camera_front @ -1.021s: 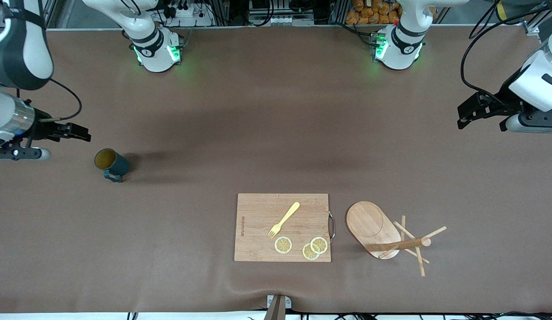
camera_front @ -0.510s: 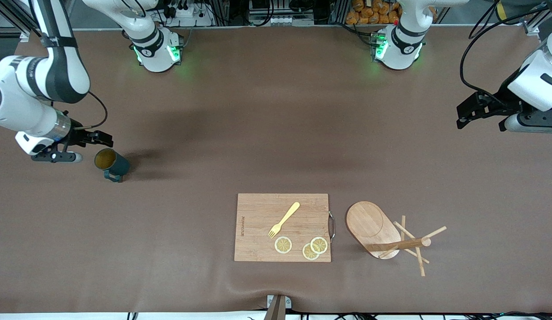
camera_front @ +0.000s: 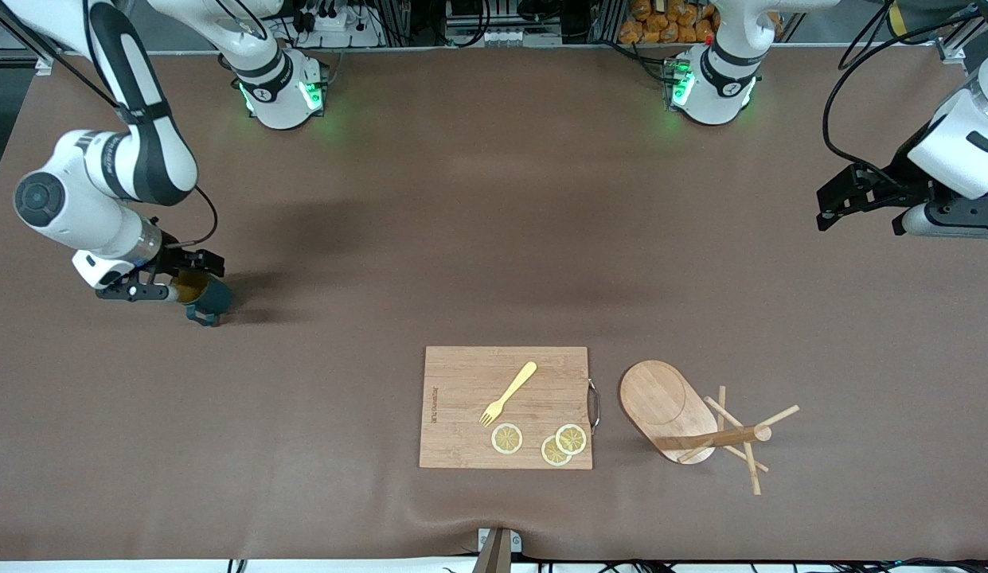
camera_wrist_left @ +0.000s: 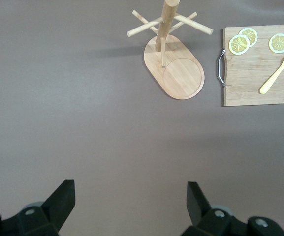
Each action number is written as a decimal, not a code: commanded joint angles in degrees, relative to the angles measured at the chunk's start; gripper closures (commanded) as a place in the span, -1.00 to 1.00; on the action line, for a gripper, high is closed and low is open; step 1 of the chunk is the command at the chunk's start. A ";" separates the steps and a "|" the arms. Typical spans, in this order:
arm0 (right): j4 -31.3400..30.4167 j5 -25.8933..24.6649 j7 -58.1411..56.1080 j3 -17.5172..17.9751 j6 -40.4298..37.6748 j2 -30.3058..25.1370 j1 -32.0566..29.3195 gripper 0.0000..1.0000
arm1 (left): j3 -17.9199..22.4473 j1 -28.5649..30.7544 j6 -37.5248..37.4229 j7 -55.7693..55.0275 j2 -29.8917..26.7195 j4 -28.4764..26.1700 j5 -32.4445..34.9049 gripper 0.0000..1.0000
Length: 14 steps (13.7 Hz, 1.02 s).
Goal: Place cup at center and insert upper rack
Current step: 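Grasp the teal mug rim with the right gripper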
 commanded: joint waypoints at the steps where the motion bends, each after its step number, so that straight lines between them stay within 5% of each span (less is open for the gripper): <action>1: -0.46 -0.64 0.99 -0.54 3.99 3.08 0.94 -0.71 | -0.22 -0.03 0.08 -0.05 0.48 1.02 1.00 -1.00; 3: -0.37 -0.64 0.99 -0.54 5.75 4.32 1.11 -0.08 | -0.22 -0.11 0.08 -0.14 0.48 1.02 1.09 -1.00; 5: -0.28 -0.11 1.08 -0.54 5.85 4.94 1.20 0.88 | -0.22 -0.02 0.08 -0.14 0.40 1.02 1.09 -1.00; 10: -0.11 -0.02 1.08 -0.46 4.53 4.77 1.55 1.00 | -0.22 -0.02 0.08 -0.14 0.48 0.94 1.00 -1.00; 14: 5.06 0.07 6.68 -0.28 -5.38 3.54 4.00 1.00 | -0.22 -0.03 0.08 -0.23 0.48 1.02 1.09 -1.00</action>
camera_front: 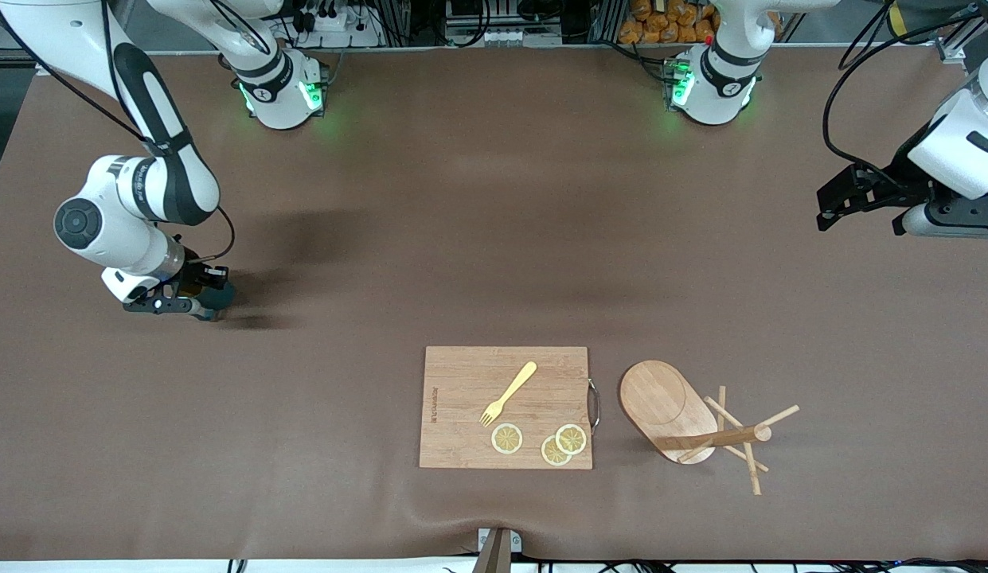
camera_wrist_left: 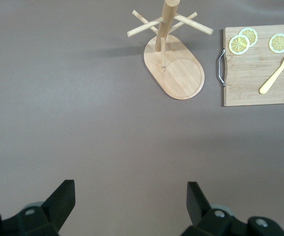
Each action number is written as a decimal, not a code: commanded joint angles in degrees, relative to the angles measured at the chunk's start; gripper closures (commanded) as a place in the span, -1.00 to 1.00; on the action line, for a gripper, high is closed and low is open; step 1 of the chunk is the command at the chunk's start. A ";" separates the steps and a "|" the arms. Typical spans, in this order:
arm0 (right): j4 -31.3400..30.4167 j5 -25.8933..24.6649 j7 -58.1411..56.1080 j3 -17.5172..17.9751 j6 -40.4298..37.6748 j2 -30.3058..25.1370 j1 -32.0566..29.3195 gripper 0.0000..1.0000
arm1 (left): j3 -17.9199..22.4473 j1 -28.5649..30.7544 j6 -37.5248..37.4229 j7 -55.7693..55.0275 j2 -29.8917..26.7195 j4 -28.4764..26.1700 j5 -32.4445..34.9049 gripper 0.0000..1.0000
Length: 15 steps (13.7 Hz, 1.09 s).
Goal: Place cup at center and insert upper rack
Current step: 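Grasp the teal mug rim with the right gripper, then carry the teal mug with the right gripper to the table middle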
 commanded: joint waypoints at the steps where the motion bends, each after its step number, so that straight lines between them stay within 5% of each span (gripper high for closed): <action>1: 3.14 -0.01 6.61 -0.27 -6.38 -2.08 3.40 1.00 | -0.30 -0.12 0.08 -0.23 0.48 1.02 1.09 -1.00; 5: 3.15 0.16 24.67 4.11 -9.46 -4.36 8.40 1.00 | -0.31 -0.03 0.08 -0.14 0.48 1.02 1.00 -1.00; 11: 8.23 0.25 64.22 21.78 -9.65 -2.62 12.27 1.00 | -0.31 -0.21 0.08 -0.23 0.48 0.93 1.00 -1.00; 15: 17.36 6.12 85.42 22.59 -8.16 3.61 22.89 1.00 | -0.31 -0.03 0.08 -0.14 0.48 1.02 0.82 -1.00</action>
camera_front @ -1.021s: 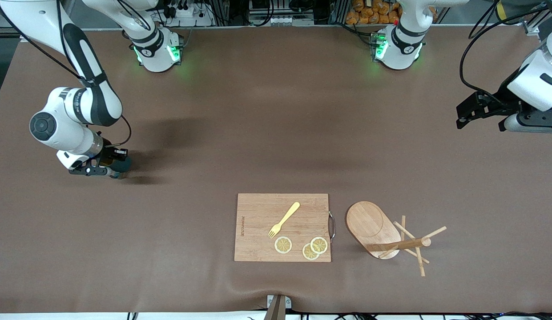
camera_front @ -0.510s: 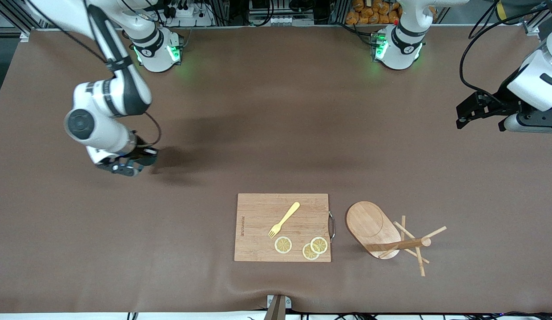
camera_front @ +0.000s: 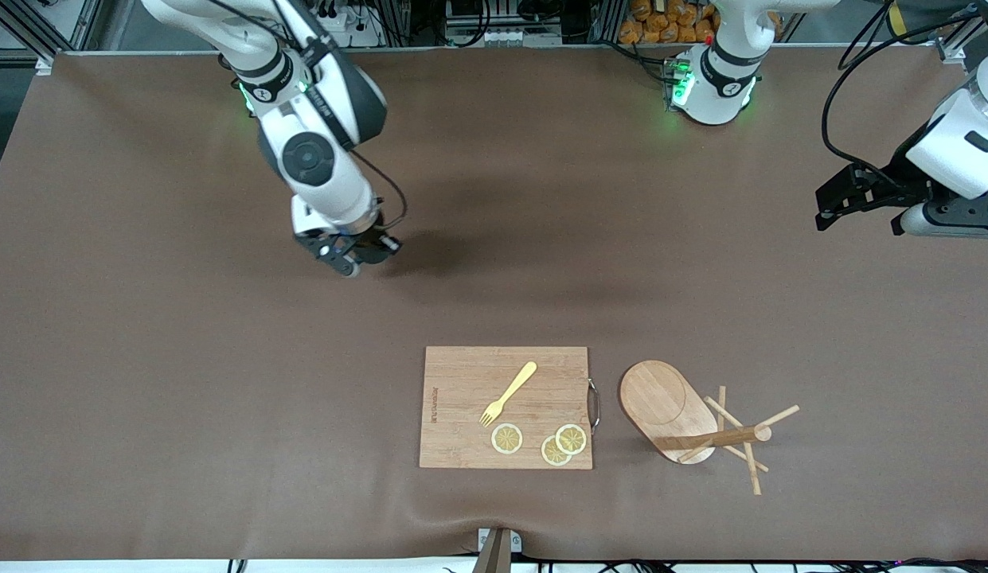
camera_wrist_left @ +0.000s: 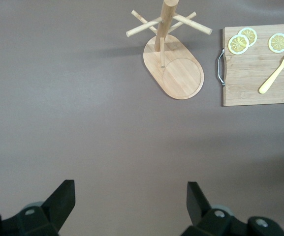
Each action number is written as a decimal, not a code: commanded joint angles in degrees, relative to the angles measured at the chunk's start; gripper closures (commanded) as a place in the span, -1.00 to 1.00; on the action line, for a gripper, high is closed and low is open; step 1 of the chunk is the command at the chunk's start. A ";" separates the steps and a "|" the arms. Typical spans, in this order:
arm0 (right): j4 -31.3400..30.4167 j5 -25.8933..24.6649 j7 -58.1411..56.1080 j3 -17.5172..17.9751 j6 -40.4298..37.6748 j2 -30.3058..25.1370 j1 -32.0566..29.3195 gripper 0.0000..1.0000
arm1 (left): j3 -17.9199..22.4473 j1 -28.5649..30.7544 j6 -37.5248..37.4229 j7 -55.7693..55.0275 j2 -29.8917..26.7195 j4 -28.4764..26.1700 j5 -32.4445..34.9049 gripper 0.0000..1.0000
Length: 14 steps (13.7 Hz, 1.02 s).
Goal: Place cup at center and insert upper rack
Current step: 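Carry the teal mug with the right gripper to the table middle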
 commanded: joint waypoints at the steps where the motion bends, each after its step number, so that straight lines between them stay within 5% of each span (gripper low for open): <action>1: 9.18 3.86 13.22 -0.27 0.89 7.34 6.02 1.00 | -0.24 0.04 0.08 -0.05 0.48 1.02 0.91 -1.00; 8: 21.67 1.41 46.36 -0.88 5.99 19.74 16.05 1.00 | -0.24 0.22 0.08 0.04 0.48 1.02 0.83 -1.00; 11: 25.63 -6.39 59.99 -1.24 5.91 24.13 18.95 1.00 | -0.24 0.04 0.08 -0.14 0.39 1.02 1.00 -1.00; 14: 26.96 -9.23 61.88 -1.24 6.08 27.30 21.15 1.00 | -0.24 0.04 0.08 -0.14 0.39 1.02 0.91 -1.00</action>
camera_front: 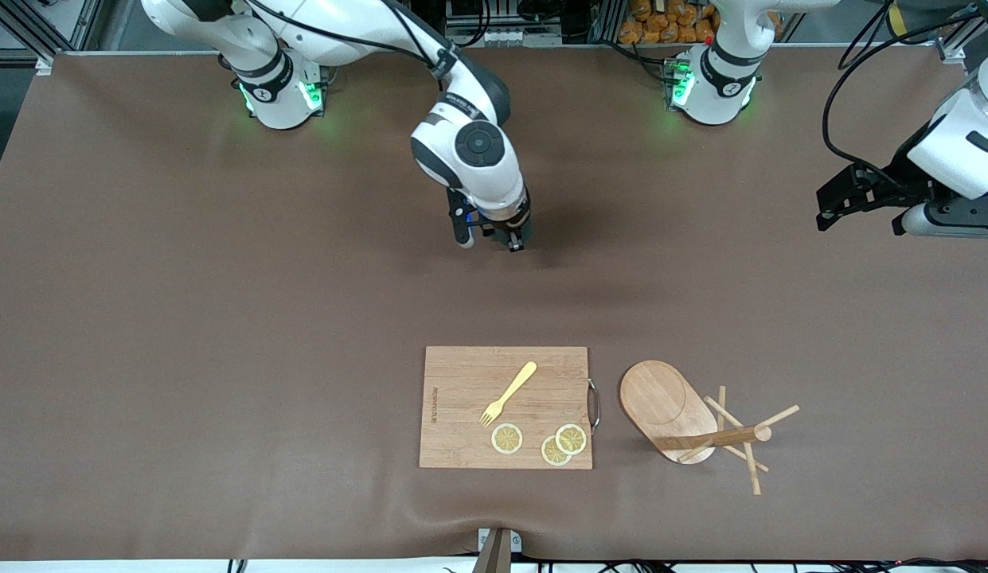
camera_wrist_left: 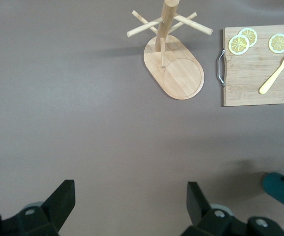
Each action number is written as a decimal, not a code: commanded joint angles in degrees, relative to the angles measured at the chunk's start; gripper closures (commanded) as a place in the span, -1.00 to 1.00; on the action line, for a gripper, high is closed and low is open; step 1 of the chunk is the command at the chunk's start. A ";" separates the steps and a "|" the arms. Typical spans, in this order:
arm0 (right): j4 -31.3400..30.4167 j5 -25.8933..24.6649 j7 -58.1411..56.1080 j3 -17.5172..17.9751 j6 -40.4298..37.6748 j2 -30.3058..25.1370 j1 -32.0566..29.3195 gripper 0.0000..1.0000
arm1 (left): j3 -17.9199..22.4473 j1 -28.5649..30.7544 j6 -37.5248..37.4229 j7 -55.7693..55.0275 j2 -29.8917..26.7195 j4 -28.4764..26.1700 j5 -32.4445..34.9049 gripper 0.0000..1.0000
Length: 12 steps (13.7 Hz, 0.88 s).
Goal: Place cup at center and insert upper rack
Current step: 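Carry the teal mug with the right gripper to the table middle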
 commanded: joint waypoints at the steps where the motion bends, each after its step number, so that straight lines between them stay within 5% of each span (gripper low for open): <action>1: 3.54 -2.36 3.06 -0.73 -0.51 3.44 2.03 1.00 | -0.25 -0.04 0.08 -0.14 0.39 0.99 0.82 -1.00; 3: 3.63 -2.45 3.24 -0.73 -0.68 3.45 2.12 1.00 | -0.25 -0.04 0.08 0.04 0.39 0.90 0.65 -1.00; 4: 3.63 -2.45 2.89 -0.73 -0.68 3.45 2.12 0.25 | -0.25 0.05 0.08 0.04 0.47 0.90 0.73 -1.00; 5: 3.89 -2.36 2.80 -0.73 -0.68 3.45 1.77 -0.78 | -0.25 0.14 0.08 0.04 0.39 0.98 0.91 -1.00; 6: 4.07 -2.28 2.80 -0.73 -0.77 3.53 1.42 -1.00 | -0.25 0.14 0.08 0.13 0.47 0.90 1.00 -1.00; 12: 11.27 -1.40 2.19 -0.29 -12.09 3.01 0.54 -1.00 | -0.25 0.05 -0.01 0.04 0.30 0.99 0.82 -1.00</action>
